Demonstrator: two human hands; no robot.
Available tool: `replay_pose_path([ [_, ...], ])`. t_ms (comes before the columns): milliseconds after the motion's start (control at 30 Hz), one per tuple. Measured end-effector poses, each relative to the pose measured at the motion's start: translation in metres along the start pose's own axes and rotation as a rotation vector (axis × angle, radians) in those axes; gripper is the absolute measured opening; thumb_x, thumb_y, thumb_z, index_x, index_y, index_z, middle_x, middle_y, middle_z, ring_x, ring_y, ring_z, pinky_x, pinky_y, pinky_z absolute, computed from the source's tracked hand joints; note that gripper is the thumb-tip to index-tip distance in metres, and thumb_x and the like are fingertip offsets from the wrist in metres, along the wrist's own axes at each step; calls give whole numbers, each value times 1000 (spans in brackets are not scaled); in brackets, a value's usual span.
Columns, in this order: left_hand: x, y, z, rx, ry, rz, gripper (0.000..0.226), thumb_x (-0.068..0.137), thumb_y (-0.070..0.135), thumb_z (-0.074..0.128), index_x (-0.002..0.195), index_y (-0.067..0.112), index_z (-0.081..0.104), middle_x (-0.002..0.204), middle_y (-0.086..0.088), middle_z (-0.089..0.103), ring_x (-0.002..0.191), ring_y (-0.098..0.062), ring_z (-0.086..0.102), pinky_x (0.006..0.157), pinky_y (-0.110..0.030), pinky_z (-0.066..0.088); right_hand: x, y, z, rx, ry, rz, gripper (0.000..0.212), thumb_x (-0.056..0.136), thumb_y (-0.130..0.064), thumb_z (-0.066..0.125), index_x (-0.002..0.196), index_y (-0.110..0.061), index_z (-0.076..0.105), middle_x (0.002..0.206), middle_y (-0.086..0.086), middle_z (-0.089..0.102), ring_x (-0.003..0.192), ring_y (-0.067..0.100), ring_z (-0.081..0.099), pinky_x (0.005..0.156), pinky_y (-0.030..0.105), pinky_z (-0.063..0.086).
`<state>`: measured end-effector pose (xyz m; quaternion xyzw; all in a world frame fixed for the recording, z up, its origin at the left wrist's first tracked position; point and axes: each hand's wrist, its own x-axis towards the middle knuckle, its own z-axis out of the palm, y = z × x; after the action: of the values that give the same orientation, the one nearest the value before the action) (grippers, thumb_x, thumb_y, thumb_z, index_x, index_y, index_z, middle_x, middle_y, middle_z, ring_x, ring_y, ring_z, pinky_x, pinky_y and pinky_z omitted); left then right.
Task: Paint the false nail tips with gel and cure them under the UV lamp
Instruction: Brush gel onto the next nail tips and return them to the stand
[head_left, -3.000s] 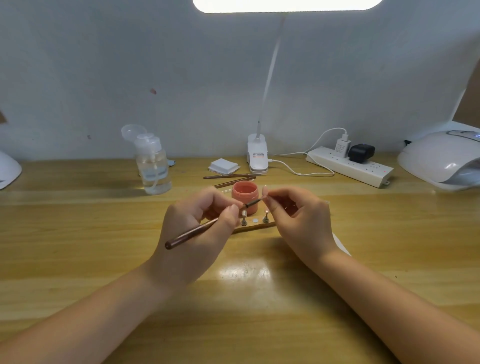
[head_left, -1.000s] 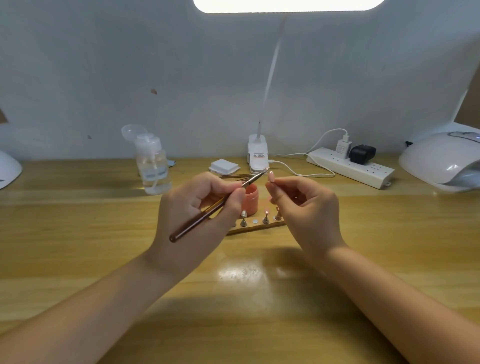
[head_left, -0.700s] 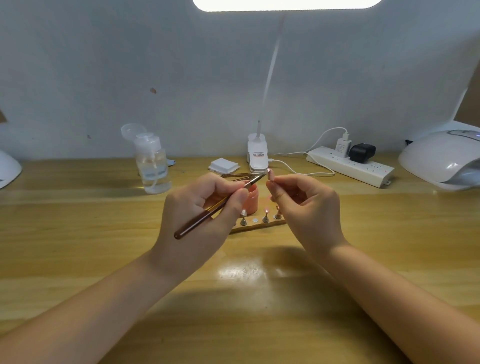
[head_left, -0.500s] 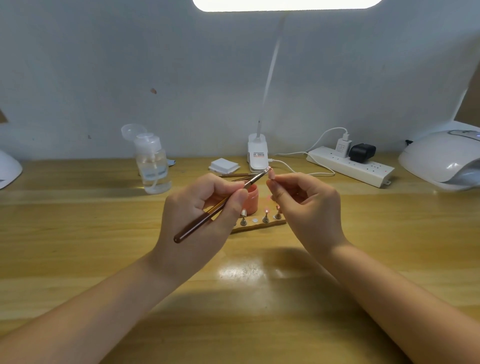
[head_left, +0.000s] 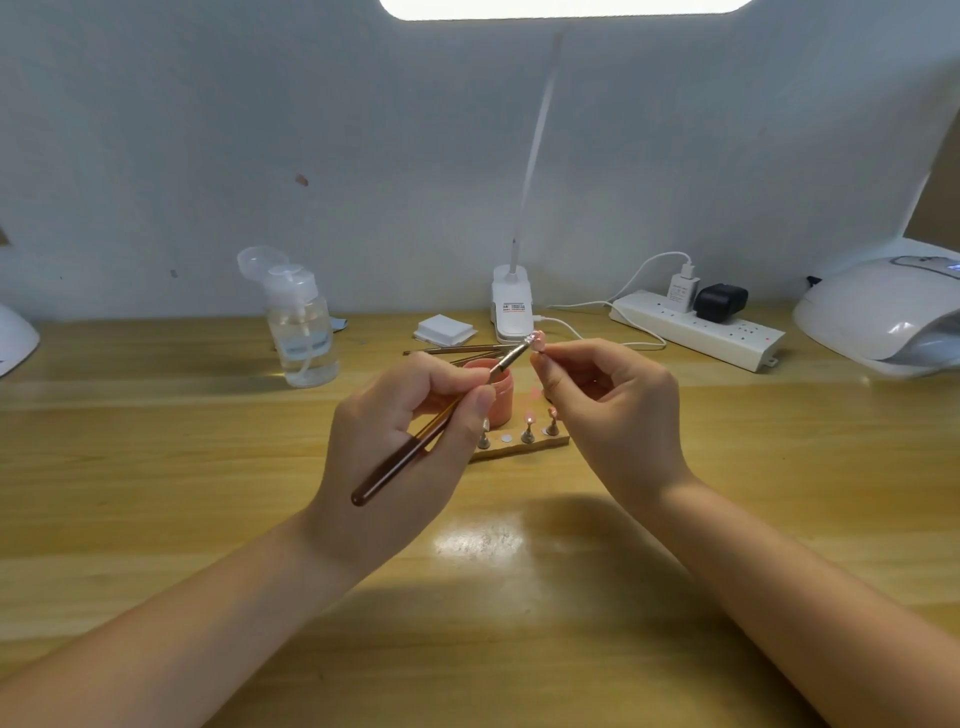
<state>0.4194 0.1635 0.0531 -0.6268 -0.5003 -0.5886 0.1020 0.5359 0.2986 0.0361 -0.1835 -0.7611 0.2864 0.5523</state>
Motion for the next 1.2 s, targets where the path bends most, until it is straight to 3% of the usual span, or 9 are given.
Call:
replay_pose_path([
  [100, -2, -1, 0, 24, -16, 14, 7, 89, 9, 67, 93, 13, 63, 81, 31, 63, 79, 13, 62, 68, -2, 43, 1, 0, 0, 8, 0, 11, 15, 85, -9, 71, 100, -11, 73, 83, -3, 71, 73, 9, 67, 68, 28, 58],
  [267, 2, 5, -1, -25, 55, -37, 10, 92, 21, 65, 97, 28, 61, 90, 32, 67, 85, 6, 68, 71, -6, 48, 1, -1, 0, 35, 0, 11, 15, 85, -12, 71, 100, -14, 73, 83, -1, 72, 73, 14, 69, 65, 37, 58],
  [433, 3, 5, 0, 5, 39, -49, 12, 90, 20, 62, 96, 30, 61, 89, 34, 67, 85, 8, 67, 71, -4, 46, 1, -2, 0, 77, 6, 34, 14, 85, -13, 72, 99, -14, 73, 83, 0, 73, 74, 19, 70, 64, 43, 57],
  [633, -1, 3, 1, 29, 6, -53, 10, 90, 12, 67, 91, 22, 63, 85, 33, 65, 78, 11, 63, 67, -2, 43, 1, -5, 0, 63, 2, 36, 15, 85, -11, 72, 100, -14, 73, 82, -3, 72, 72, 14, 70, 65, 36, 59],
  [767, -1, 6, 1, 39, 20, -28, 19, 87, 10, 61, 88, 29, 58, 83, 35, 64, 79, 14, 62, 68, 0, 42, 2, -5, -1, 44, 7, 46, 15, 85, -11, 72, 99, -14, 73, 81, -4, 72, 71, 12, 69, 65, 33, 59],
  [967, 1, 7, 0, -6, 44, -63, 12, 92, 22, 63, 96, 33, 58, 89, 33, 68, 86, 8, 67, 71, -4, 46, 1, -7, 1, 62, -6, 21, 13, 85, -13, 72, 97, -17, 72, 81, -3, 72, 72, 15, 69, 64, 37, 58],
  [1200, 0, 7, 0, 6, 2, -34, 12, 89, 17, 58, 86, 28, 58, 82, 32, 65, 79, 9, 63, 68, -2, 42, 2, -5, 0, 91, -1, 59, 15, 85, -13, 70, 97, -22, 69, 80, -4, 71, 72, 16, 70, 65, 38, 59],
])
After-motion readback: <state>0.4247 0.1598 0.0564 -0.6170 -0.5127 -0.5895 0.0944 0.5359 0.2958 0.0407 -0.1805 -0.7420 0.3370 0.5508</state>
